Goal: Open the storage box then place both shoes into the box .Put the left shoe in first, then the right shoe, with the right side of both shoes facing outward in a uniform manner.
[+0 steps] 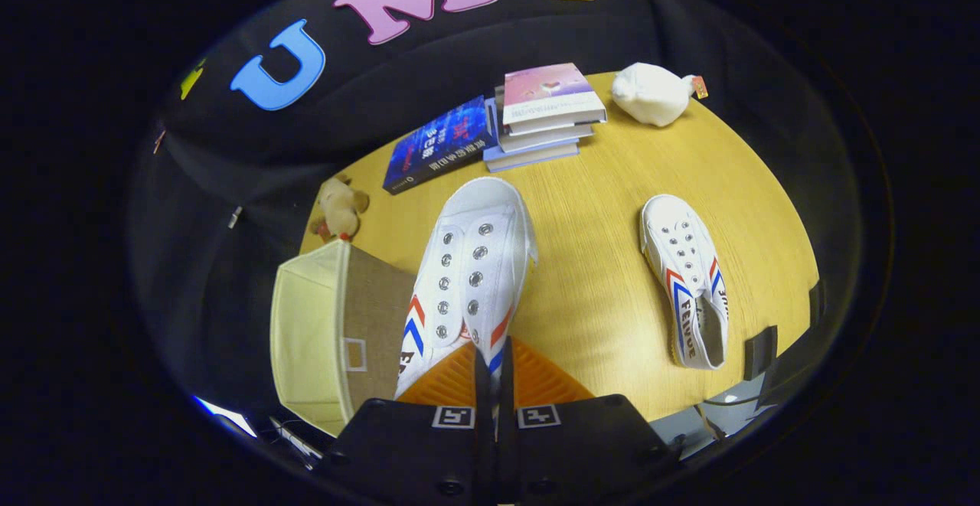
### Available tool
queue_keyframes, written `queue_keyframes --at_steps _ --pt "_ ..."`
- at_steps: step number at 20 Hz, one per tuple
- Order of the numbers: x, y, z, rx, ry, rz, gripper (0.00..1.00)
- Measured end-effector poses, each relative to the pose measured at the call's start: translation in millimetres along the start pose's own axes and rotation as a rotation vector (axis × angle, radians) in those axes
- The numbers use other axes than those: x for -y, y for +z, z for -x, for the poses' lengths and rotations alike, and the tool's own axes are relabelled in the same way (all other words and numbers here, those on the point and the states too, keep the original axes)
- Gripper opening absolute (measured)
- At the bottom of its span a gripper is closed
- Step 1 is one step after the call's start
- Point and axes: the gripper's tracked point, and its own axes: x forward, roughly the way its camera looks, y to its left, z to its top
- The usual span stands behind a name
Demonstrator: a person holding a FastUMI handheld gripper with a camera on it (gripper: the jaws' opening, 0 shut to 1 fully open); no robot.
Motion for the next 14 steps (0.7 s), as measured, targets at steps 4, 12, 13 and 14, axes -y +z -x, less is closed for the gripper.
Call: queue_keyframes --at_steps 4,12,13,14 --pt "-55.2 13.4 37.6 0.054 0.086 -0.016 0.05" --pt "-170.8 -6.4 40.3 -0.003 0.261 0.037 0.05" --pt "-181.2 -14.5 33.8 -0.025 0.272 0.043 0.05" --pt "-191.5 -23.6 25.7 -0.049 0.284 0.045 0.05"
